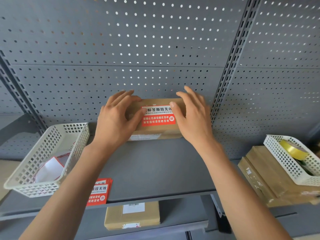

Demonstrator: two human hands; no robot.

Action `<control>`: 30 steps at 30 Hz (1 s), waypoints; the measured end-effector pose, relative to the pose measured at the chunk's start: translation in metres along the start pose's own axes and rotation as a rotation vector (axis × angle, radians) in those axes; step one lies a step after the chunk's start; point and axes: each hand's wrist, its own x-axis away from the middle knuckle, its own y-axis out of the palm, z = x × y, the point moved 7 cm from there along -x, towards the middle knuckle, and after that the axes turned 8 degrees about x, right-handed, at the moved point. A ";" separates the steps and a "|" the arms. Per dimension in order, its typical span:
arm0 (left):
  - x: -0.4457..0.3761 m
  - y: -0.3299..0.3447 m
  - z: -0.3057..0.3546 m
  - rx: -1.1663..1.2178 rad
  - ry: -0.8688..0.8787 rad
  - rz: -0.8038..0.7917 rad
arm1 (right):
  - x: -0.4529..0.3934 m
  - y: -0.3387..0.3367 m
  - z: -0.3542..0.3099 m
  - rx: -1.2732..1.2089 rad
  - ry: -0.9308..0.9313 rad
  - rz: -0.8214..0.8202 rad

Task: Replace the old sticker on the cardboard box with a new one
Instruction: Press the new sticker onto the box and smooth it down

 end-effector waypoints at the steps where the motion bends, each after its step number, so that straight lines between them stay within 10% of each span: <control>1: 0.002 0.000 -0.001 -0.001 0.028 -0.018 | 0.002 -0.001 0.000 -0.002 -0.030 0.015; 14: 0.026 0.000 0.001 -0.152 0.175 -0.205 | 0.039 -0.003 0.015 0.080 -0.360 -0.108; 30: 0.014 0.007 0.008 -0.169 0.027 -0.014 | 0.022 0.012 -0.022 0.269 -0.084 0.024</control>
